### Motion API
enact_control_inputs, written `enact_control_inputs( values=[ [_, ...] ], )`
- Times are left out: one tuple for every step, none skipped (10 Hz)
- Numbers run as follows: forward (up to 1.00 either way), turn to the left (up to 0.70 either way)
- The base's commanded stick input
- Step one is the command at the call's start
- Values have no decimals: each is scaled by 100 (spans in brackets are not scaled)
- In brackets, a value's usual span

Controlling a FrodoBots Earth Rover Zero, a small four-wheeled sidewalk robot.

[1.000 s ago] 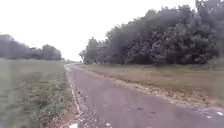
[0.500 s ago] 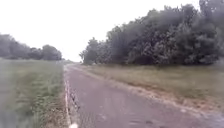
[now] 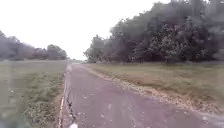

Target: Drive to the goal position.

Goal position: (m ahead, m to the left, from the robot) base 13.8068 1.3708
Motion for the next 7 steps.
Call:
enact_control_inputs(
  values=[
    [70,35],
    [70,35],
    [70,35],
    [70,35],
    [70,35],
    [70,30],
    [70,15]
  ],
)
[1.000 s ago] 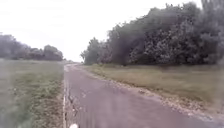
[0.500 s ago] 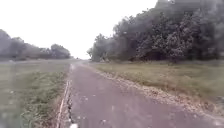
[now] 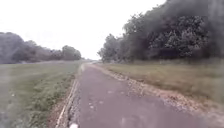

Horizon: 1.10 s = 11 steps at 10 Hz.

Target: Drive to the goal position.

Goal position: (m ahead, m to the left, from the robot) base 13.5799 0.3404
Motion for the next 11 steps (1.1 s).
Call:
enact_control_inputs(
  values=[
    [70,0],
    [70,0],
    [70,0],
    [70,0],
    [70,0],
    [70,0],
    [70,0],
    [70,0],
    [70,0],
    [70,0],
    [70,0]
  ],
)
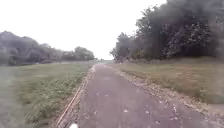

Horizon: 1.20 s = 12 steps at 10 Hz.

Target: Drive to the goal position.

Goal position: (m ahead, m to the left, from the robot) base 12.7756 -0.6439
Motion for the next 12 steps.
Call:
enact_control_inputs(
  values=[
    [70,0],
    [70,0],
    [70,0],
    [70,0],
    [70,0],
    [70,0],
    [70,0],
    [70,0],
    [70,0],
    [70,0],
    [70,0],
    [70,0]
  ],
)
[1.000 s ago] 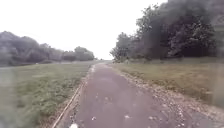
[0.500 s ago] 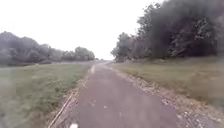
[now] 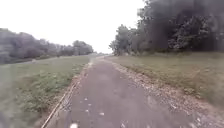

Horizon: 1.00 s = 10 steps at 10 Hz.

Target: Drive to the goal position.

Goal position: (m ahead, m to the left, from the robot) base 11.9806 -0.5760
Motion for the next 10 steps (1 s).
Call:
enact_control_inputs(
  values=[
    [70,0],
    [70,0],
    [70,0],
    [70,0],
    [70,35],
    [70,35],
    [70,35],
    [70,35],
    [70,35],
    [70,27]
  ],
)
